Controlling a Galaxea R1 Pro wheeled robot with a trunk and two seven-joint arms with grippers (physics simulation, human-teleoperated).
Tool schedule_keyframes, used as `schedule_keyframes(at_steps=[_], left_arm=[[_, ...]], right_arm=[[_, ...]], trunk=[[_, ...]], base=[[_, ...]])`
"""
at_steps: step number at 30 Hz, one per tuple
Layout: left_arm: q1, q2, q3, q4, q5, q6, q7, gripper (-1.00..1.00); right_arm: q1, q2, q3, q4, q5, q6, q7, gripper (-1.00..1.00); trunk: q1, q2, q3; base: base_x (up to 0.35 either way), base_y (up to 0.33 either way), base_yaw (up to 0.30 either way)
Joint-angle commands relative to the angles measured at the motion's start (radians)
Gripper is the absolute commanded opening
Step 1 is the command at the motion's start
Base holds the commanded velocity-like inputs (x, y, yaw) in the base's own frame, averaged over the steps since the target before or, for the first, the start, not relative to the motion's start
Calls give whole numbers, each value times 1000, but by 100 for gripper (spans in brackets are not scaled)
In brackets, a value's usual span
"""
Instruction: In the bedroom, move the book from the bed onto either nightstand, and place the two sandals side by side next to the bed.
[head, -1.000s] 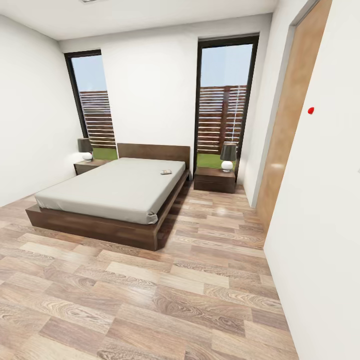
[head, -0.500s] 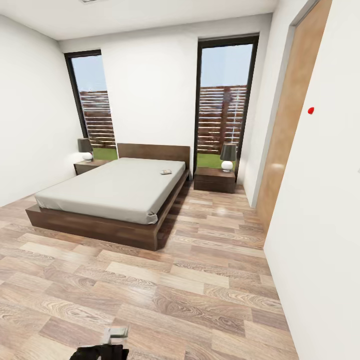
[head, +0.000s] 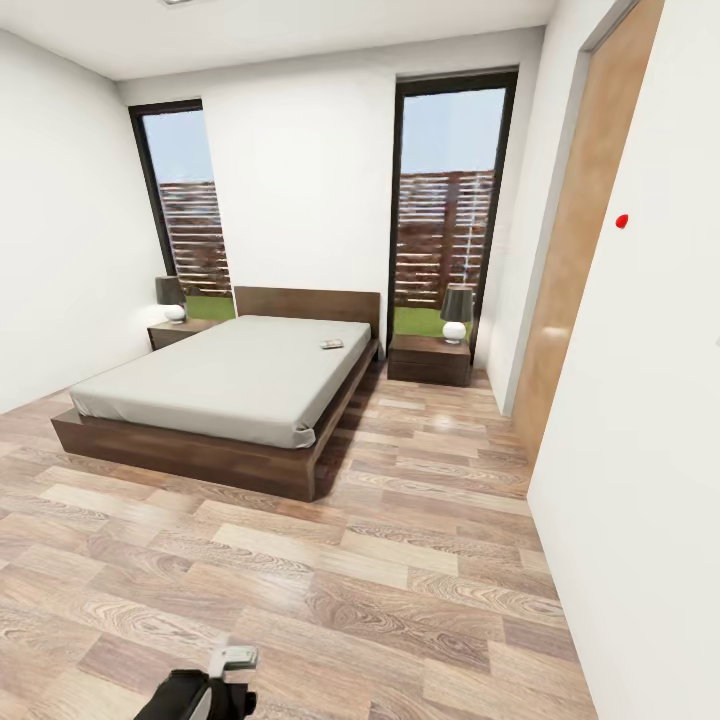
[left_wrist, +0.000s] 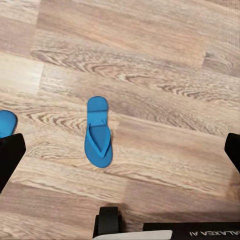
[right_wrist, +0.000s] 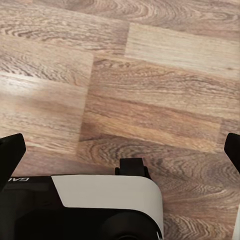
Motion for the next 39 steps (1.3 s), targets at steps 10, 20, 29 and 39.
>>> schedule_keyframes(at_steps=[10, 20, 29, 39], left_arm=[[-3, -2, -3, 74, 0, -85, -3, 100], [-3, -4, -4, 75, 1, -86, -3, 100], [-3, -4, -4, 75, 2, -88, -3, 100], [-3, -6, -5, 75, 2, -88, -3, 100]], right_arm=[[-1, -1, -3, 0, 0, 0, 0, 100], [-1, 0, -3, 0, 0, 0, 0, 100], [-1, -1, -3, -1, 0, -1, 5, 100], [-4, -3, -2, -464, 0, 340, 8, 100]], trunk=[[0, -1, -1], [31, -57, -26], [65, -120, -54], [103, -190, -86]], base=[[0, 0, 0], [0, 0, 0], [0, 0, 0], [0, 0, 0]])
